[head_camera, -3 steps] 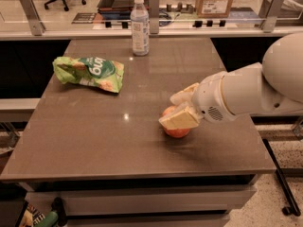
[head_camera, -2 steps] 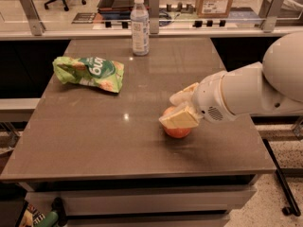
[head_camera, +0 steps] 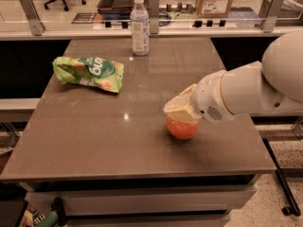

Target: Move apple near blue plastic bottle

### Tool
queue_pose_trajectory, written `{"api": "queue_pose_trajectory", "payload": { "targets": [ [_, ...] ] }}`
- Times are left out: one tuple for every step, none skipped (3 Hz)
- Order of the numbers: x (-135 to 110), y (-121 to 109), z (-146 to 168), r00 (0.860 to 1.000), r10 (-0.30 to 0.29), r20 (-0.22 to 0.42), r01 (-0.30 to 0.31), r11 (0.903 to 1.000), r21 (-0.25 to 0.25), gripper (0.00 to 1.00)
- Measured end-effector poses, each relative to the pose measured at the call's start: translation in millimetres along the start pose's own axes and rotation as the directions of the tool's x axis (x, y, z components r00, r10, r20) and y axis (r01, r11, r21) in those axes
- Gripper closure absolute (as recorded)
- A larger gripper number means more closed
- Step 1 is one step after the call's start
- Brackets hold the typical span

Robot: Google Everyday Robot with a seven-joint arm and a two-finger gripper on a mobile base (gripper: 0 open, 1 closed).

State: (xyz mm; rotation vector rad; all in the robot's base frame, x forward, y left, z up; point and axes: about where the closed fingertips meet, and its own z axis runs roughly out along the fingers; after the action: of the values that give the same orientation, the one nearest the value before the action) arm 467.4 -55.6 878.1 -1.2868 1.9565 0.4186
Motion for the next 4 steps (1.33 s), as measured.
{"api": "queue_pose_trajectory", "payload": {
  "targets": [
    [-1.6,1.1,-0.7,1.0,-0.004,0.0,0.004,1.0,0.001,0.12],
    [-3.1,2.0,-1.2,1.0,-0.007,0.0,0.007,1.0,0.002,0.0],
    [-3.2,2.1,-1.3,1.0,-0.008,0.0,0.008,1.0,0.002,0.0],
    [-3.3,-1.7,-9.7,1.0,-0.007,-0.016,0.008,0.9998,0.019,0.0]
  ]
}}
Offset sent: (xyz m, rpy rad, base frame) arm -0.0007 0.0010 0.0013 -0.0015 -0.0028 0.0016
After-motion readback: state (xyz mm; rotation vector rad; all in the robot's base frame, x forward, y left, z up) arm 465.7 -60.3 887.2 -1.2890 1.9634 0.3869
